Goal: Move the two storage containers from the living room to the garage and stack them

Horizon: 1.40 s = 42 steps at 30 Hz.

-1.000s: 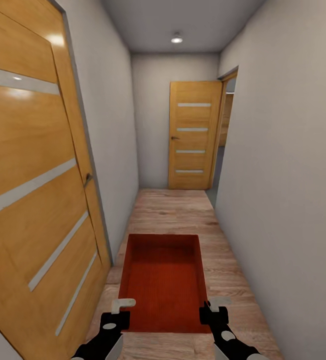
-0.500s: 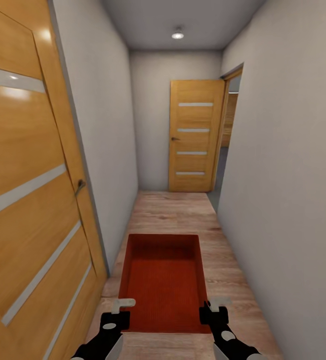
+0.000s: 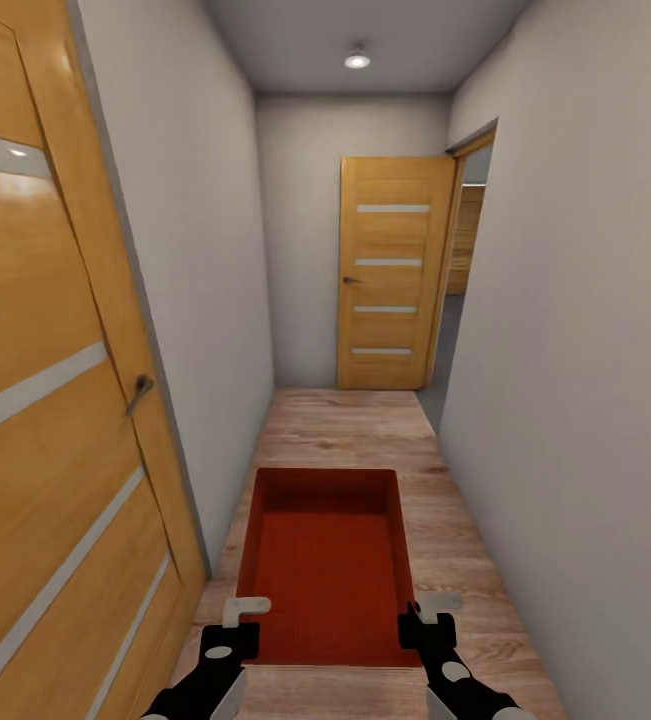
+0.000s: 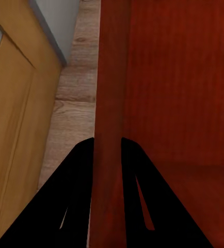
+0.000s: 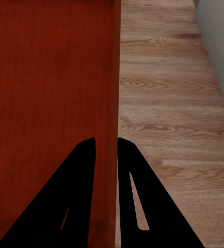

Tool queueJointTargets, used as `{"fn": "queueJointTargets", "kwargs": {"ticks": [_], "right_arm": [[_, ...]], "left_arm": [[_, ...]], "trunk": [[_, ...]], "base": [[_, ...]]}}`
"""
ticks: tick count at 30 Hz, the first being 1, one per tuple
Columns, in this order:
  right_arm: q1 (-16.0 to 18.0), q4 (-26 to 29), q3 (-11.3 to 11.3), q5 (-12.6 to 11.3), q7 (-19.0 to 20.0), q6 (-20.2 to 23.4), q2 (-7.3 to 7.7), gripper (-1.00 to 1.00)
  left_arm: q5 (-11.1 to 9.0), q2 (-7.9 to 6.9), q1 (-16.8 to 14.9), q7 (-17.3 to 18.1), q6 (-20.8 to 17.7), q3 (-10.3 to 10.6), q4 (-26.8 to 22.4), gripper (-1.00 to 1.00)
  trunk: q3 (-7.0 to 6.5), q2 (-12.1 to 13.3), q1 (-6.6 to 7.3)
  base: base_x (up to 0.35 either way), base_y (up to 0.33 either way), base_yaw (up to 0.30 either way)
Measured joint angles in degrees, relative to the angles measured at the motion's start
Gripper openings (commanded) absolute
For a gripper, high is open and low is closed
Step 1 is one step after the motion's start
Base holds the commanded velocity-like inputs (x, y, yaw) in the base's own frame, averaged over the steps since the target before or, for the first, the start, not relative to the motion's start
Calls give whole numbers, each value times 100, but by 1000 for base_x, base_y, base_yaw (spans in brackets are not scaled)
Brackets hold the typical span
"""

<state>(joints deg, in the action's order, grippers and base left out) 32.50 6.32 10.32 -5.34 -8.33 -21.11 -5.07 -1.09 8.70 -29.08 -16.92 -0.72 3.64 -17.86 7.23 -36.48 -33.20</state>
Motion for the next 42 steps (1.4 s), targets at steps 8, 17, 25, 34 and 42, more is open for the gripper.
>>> {"fn": "queueJointTargets", "kwargs": {"ticks": [8,17,25,34,42], "right_arm": [[0,0,1,-1,0,0,0,-100],[0,0,-1,1,0,1,0,-100],[0,0,-1,-1,0,-4,-1,-100],[0,0,1,-1,0,0,0,-100],[0,0,-4,-1,0,-10,0,-100]], "left_arm": [[-1,0,0,0,0,1,0,-100],[-1,0,0,0,0,0,0,-100],[-1,-1,0,0,0,3,-4,-100],[-1,0,0,0,0,1,0,-100],[4,0,0,0,0,1,-9,-100]], "trunk": [[0,0,0],[0,0,0],[0,0,0],[0,0,0],[0,0,0]], "base": [[322,0,0],[322,0,0],[322,0,0],[322,0,0],[322,0,0]]}}
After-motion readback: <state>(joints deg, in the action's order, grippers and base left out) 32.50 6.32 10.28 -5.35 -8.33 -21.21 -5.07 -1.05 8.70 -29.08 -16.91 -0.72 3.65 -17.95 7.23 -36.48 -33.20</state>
